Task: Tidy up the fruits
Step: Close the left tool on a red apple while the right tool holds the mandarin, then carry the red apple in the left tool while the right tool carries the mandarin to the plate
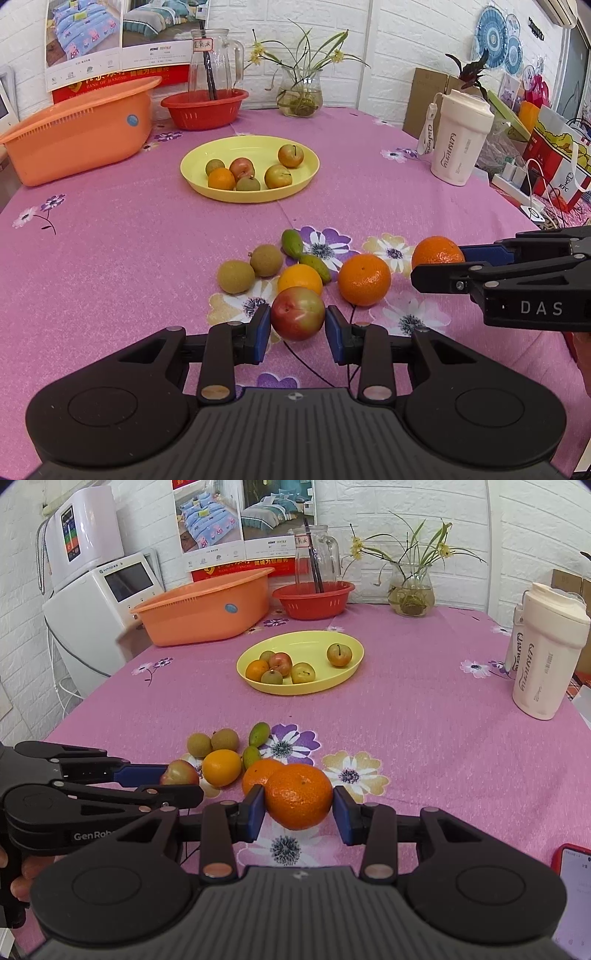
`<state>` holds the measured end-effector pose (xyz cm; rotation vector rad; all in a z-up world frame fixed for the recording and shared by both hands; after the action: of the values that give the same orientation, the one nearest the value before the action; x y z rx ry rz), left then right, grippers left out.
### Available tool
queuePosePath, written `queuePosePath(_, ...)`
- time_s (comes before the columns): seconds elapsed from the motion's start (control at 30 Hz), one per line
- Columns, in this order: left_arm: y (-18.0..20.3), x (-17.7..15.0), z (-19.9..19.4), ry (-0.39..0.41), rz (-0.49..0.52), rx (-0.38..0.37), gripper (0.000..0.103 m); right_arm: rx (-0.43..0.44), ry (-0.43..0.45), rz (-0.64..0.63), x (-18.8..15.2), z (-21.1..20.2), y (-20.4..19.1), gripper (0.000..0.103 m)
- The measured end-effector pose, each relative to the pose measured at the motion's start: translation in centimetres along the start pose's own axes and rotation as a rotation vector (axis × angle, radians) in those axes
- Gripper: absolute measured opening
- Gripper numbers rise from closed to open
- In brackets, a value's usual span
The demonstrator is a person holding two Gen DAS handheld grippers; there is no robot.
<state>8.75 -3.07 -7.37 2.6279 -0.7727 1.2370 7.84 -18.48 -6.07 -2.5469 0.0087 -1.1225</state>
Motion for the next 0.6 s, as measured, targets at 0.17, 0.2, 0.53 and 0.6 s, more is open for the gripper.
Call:
queuePosePath(0.17, -0.3, 0.3, -0.1, 0.006, -0.006, 0.01, 0.03, 0.001, 0.007, 0.005, 0.6, 0.2, 0.1, 0.079)
queuePosePath(0.2, -0.4, 0.4, -0.1, 0.008, -0.007, 0.013, 0.03, 0.003, 0.009, 0.006, 0.7, 0.3, 0.1, 0.079)
queuePosePath(0.53, -1.7, 2.0, -0.2, 0.033, -0.012, 0.044, 0.03, 0.015, 0.033, -0.001, 2.3, 0.8, -0.3, 0.079)
queuePosePath(0.6, -2.0, 2.4, -0.2, 0.041, -0.01, 0.05, 0.03, 0.018, 0.042, -0.003, 2.7, 0.9, -0.4, 0.079)
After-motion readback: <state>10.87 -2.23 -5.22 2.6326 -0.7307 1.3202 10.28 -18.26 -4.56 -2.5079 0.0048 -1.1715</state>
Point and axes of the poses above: each gripper's, at about its wrist camera, not at the fingertips, and z roughly the way its jaws point, y to its right, x to its top, the point moved 5 cm from there along z, roughly the way its jaws point, and after that the axes turned 12 degrees about z, right-handed, at the moved point
